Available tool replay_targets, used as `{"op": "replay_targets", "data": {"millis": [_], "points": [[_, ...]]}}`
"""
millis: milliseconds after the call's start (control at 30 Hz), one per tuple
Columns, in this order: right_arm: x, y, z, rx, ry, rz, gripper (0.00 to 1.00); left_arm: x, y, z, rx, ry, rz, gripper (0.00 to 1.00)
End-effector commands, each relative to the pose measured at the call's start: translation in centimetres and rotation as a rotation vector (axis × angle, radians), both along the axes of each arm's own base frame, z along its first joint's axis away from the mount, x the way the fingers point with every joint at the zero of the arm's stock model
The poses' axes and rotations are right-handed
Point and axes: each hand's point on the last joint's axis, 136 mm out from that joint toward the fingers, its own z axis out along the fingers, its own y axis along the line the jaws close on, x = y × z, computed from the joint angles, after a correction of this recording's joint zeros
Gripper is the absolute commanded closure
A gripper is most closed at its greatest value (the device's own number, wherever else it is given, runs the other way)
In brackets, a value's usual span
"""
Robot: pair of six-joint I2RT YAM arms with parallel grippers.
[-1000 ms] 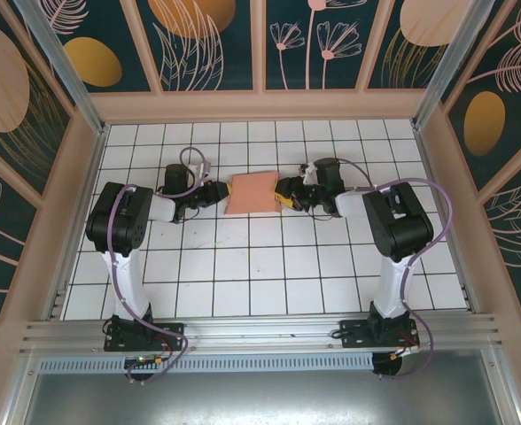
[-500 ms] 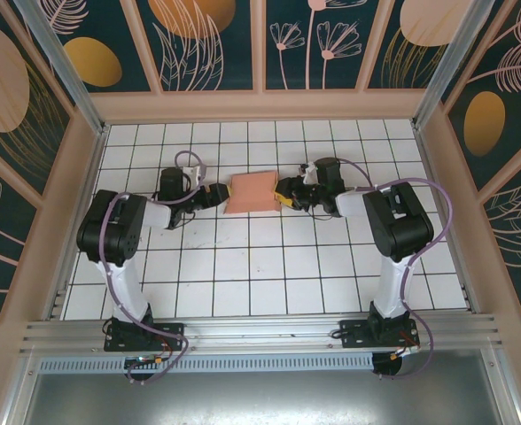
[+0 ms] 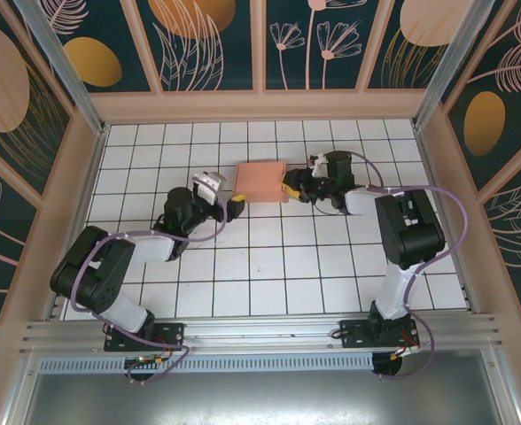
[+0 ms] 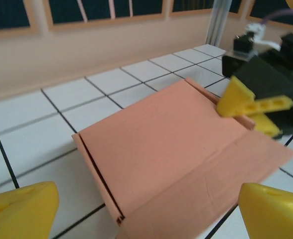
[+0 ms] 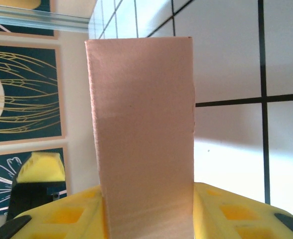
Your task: Fold the paper box
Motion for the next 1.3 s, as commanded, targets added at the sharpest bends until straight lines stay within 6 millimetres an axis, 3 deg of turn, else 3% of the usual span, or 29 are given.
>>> {"op": "replay_targets", "data": {"millis": [0, 167, 433, 1000, 1267], "points": [[-0.8, -0.7, 1.9, 0.020, -0.036, 0.017, 0.57, -0.3, 0.8, 3.4, 0.194, -0.368, 0.073, 0.07], [-1.3, -1.4, 3.0, 0.036, -0.045, 0.006, 0.57, -2.6, -0.4, 2.3, 0.488, -0.655, 0.058, 0.10], [-2.3, -1.6, 4.0, 0.079, -0.044, 0.008, 0.56, -1.8, -0.4, 2.0, 0.788, -0.917, 0.230, 0.07], [-3.6, -1.0, 5.2, 0.140, -0.047, 0.054, 0.56, -0.2, -1.5, 1.1, 0.842, -0.960, 0.244, 0.15], [-3.7, -0.7, 4.8, 0.138, -0.030, 0.054, 0.56, 0.1, -1.8, 1.2, 0.843, -0.968, 0.249, 0.21]]}}
